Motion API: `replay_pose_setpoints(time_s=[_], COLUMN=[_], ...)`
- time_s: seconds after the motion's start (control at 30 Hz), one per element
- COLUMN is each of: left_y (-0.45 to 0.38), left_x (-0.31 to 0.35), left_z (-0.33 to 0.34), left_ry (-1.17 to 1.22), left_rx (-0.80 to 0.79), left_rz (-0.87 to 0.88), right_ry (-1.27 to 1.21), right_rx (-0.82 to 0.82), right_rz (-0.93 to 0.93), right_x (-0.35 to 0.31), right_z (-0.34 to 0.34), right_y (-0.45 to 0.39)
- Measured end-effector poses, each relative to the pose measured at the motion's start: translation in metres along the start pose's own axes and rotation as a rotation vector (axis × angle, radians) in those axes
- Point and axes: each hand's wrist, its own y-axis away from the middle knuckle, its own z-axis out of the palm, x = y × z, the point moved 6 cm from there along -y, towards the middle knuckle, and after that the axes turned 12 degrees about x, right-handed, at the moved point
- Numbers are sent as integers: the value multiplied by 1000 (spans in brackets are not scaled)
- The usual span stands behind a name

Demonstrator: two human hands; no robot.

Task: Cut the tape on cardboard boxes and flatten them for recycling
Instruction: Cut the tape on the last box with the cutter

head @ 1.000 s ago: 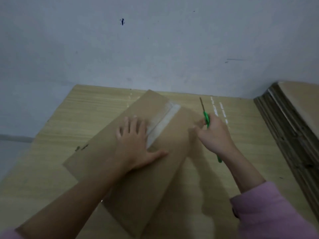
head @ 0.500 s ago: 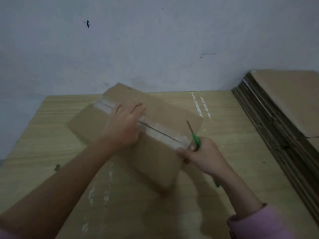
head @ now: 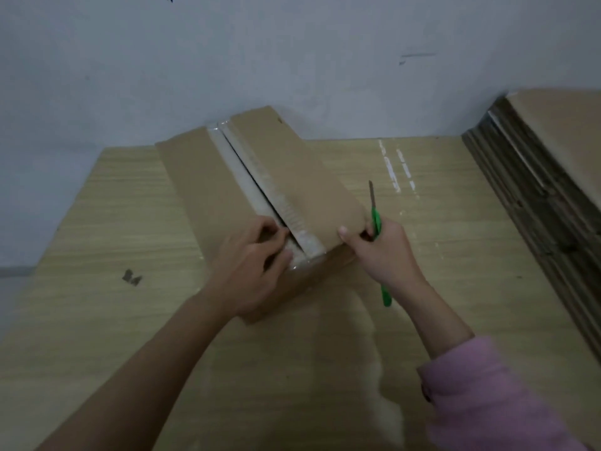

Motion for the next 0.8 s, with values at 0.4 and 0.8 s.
replay_pose_setpoints(time_s=[0.4, 0.8], left_y=[-14, -15], left_x=[6, 8], left_z=[1, 1], left_ry=[-1, 27], left_rx=[-113, -85], left_rz=[-105, -128], right_ry=[235, 347], right_rx=[59, 206], right_rz=[-477, -607], right_x=[-12, -16], right_z=[-10, -5], right_y=[87, 96])
